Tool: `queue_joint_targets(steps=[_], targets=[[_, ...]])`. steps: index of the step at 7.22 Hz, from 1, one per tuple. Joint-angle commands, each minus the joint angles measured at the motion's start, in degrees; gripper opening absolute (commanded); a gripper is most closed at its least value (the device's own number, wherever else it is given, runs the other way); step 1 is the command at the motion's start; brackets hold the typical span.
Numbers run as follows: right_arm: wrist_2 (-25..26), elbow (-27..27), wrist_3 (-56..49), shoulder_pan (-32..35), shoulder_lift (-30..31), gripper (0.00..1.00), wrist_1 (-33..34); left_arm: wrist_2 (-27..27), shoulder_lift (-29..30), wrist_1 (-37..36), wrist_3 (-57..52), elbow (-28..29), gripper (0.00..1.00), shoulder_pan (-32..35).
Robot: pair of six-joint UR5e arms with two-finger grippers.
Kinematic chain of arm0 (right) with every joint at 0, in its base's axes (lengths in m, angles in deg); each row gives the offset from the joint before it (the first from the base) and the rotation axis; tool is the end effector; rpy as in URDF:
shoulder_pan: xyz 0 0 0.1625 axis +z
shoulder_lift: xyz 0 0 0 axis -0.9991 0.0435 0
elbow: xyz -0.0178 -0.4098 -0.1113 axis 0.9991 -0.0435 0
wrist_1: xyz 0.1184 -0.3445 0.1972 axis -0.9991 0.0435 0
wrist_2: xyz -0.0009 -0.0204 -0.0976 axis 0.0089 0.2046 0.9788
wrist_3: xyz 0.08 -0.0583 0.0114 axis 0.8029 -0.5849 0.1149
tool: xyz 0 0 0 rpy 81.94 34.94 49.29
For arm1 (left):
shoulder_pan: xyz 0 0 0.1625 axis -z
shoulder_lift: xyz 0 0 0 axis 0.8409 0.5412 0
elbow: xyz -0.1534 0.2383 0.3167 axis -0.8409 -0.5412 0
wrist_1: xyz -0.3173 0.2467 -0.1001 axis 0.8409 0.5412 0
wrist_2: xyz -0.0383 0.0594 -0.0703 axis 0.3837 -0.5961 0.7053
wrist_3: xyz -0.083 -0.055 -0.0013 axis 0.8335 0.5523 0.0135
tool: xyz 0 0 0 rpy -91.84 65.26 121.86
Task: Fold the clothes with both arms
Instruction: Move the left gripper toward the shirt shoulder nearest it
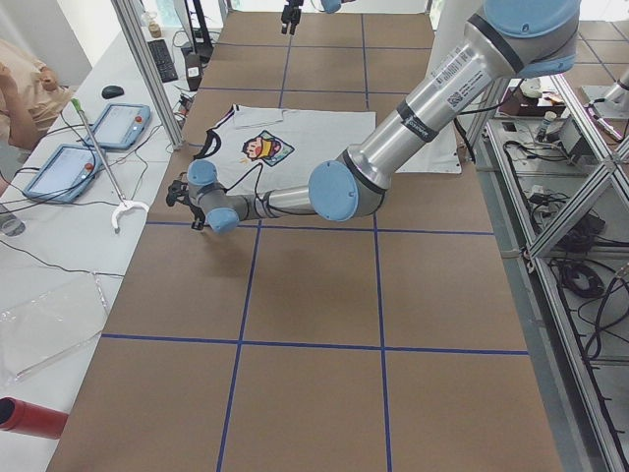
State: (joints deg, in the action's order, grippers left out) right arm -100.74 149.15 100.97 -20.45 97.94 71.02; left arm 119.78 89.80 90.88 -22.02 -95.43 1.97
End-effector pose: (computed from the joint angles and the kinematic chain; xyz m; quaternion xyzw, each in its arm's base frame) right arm -0.1494 -0.5145 0.3955 0.0416 -0.5591 0.1909 0.8058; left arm 0.3550 -0.7564 0.4879 0.1716 0.4494 -0.0129 0.8766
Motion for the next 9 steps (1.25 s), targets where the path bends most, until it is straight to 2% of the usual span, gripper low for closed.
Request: queue_joint_targets(steps=[1, 5, 6, 7, 9], targets=[[0.32, 0.02, 0.0, 0.0, 0.12, 1.0, 0.0, -0.28, 0.97, 0.01, 0.07, 1.0, 0.41, -0.05], [0.85, -0.07, 0.0, -0.09, -0.14, 1.0, 0.0, -0.36, 1.23, 0.09, 0.07, 1.18, 0.36, -0.49], [0.85, 0.02, 0.0, -0.09, -0.06, 1.0, 0.09, -0.45, 1.23, 0.09, -0.02, 1.53, 0.3, -0.49], [0.85, 0.02, 0.0, -0.09, 0.03, 1.0, 0.0, -0.45, 1.23, 0.09, -0.02, 1.53, 0.01, -0.49], [0.85, -0.16, 0.0, -0.09, 0.21, 1.0, 0.0, -2.82, 1.23, 0.01, -0.28, 1.44, 0.0, -0.58]])
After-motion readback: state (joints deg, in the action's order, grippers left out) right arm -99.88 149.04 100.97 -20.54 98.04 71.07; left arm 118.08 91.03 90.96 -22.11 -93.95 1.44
